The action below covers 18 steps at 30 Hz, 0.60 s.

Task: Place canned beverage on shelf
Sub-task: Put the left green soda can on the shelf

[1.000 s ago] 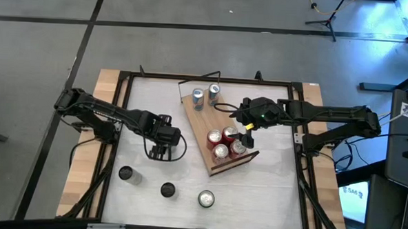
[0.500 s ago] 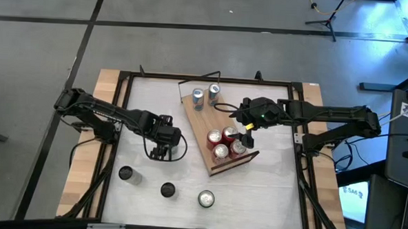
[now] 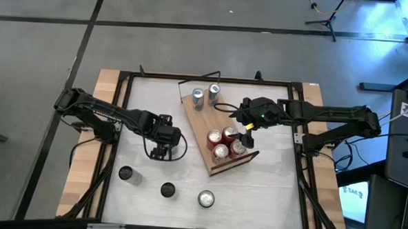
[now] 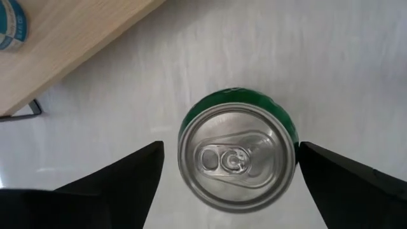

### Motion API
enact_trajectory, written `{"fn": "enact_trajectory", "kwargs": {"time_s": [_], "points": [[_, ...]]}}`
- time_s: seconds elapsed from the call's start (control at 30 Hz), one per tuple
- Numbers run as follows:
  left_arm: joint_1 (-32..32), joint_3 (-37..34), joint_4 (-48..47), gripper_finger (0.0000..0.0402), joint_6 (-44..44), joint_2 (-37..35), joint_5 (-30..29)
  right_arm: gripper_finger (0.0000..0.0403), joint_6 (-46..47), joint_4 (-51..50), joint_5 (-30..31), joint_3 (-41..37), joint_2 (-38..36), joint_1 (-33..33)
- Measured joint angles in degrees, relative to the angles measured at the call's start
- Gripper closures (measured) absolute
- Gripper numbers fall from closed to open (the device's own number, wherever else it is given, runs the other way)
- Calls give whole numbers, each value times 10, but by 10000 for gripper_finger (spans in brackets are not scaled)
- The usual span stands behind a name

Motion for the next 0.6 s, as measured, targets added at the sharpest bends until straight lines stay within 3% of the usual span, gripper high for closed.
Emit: {"fn": "enact_trajectory", "kwargs": {"time_s": [0.37,0.6], "points": [[0,79,-12,51,-54,0,-1,24,0,0,0,0,0,0],[1,145,-29,51,-224,0,-56,24,0,0,0,0,0,0]]}}
